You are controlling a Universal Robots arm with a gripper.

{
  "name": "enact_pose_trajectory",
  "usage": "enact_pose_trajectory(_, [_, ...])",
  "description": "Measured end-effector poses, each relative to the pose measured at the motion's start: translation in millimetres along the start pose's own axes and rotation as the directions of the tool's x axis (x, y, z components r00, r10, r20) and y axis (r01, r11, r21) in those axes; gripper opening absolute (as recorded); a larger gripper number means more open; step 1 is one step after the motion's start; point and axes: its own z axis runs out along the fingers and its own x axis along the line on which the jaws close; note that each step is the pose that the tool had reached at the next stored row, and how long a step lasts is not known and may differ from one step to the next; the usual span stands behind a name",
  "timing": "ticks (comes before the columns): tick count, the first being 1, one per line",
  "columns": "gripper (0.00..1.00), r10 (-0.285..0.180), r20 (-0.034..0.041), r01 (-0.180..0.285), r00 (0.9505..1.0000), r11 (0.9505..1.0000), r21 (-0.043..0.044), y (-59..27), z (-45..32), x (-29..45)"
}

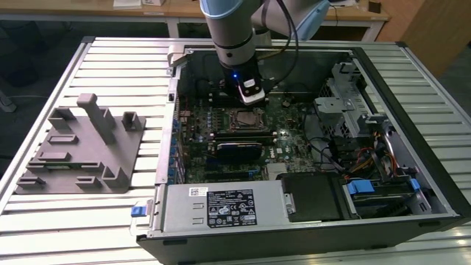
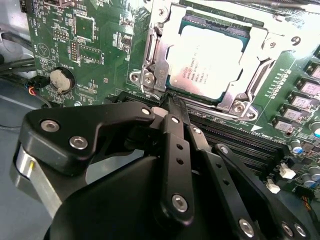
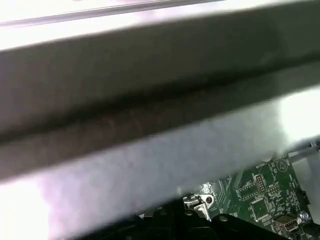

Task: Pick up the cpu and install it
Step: 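Install the first cpu locking lever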

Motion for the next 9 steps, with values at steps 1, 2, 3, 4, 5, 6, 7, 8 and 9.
enact_pose_trajectory(1, [0.11,0.001,-0.0009,-0.001,1.0000,1.0000,-0.0029,-1.3,-0.1,-0.4])
enact_pose_trajectory(2, [0.11,0.001,-0.0015,-0.001,1.0000,1.0000,-0.0050,-2.5,-0.1,-0.8])
enact_pose_trajectory(3, [0.11,0.002,-0.0021,-0.002,1.0000,1.0000,-0.0068,-3.5,-0.2,-1.1])
enact_pose_trajectory(4, [0.11,0.002,-0.0029,-0.002,1.0000,0.9999,-0.0098,-4.4,-0.2,-1.4])
enact_pose_trajectory(5, [0.11,0.004,-0.0048,-0.004,1.0000,0.9999,-0.0158,-5.2,-0.3,-1.7])
enact_pose_trajectory(6, [0.11,0.006,-0.0075,-0.006,1.0000,0.9997,-0.0240,-5.8,-0.4,-1.8])
enact_pose_trajectory(7, [0.11,0.008,-0.0095,-0.008,0.9999,0.9995,-0.0305,-6.0,-0.2,-1.9])
enact_pose_trajectory(8, [0.11,0.008,-0.0095,-0.008,0.9999,0.9995,-0.0318,-6.1,-0.1,-1.9])
enact_pose_trajectory(9, [0.11,0.008,-0.0097,-0.009,0.9999,0.9995,-0.0319,-6.0,0.0,-1.9])
